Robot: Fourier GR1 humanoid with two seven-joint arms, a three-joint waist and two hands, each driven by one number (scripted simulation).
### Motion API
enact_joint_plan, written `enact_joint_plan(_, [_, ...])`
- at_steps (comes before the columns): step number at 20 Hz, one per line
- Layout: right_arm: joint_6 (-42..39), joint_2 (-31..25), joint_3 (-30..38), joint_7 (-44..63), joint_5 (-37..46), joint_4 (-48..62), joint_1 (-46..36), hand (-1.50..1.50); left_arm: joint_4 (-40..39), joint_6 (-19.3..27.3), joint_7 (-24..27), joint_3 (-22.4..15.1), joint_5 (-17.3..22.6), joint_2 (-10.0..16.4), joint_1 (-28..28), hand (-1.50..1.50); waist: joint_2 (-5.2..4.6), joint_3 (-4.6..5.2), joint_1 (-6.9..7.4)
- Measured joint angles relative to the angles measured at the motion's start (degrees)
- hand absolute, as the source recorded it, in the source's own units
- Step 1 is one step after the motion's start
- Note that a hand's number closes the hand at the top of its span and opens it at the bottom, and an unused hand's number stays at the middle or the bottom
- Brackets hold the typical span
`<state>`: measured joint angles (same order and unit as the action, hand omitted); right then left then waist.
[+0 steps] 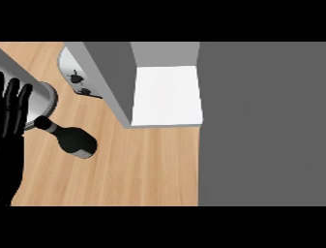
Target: Pick up the wine, place it into the cabinet and close the cabinet
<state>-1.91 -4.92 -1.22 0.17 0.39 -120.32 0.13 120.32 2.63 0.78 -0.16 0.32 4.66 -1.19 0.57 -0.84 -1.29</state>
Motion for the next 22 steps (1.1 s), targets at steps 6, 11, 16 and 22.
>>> enact_joint_plan(6, [0.3, 0.1, 1.2, -0.2, -0.6, -2.2, 2.6, -1.50, -4.2, -15.6, 3.2, 1.9, 14.1, 7.3, -3.4, -1.50, -0.48, 0.80, -0.29])
enact_joint_plan(11, [-2.7, 1.3, -3.8, 4.9, -5.7, -5.5, 5.6, -1.50, -9.7, -28.6, -0.9, 1.6, 29.5, 12.9, -2.6, -1.50, -0.61, 0.97, -0.32])
enact_joint_plan(16, [-2.4, 1.5, -7.5, 11.7, -7.1, -13.7, 9.8, -1.50, -14.0, -36.8, -7.3, 6.6, 47.0, 21.9, -4.3, -1.50, -0.43, 0.92, 0.28])
enact_joint_plan(22, [0.7, 2.0, -12.9, 20.4, -4.2, -21.3, 10.2, -1.50, -13.9, -37.8, -14.5, 10.6, 61.6, 29.6, -5.2, -1.50, -0.37, 0.87, 0.99])
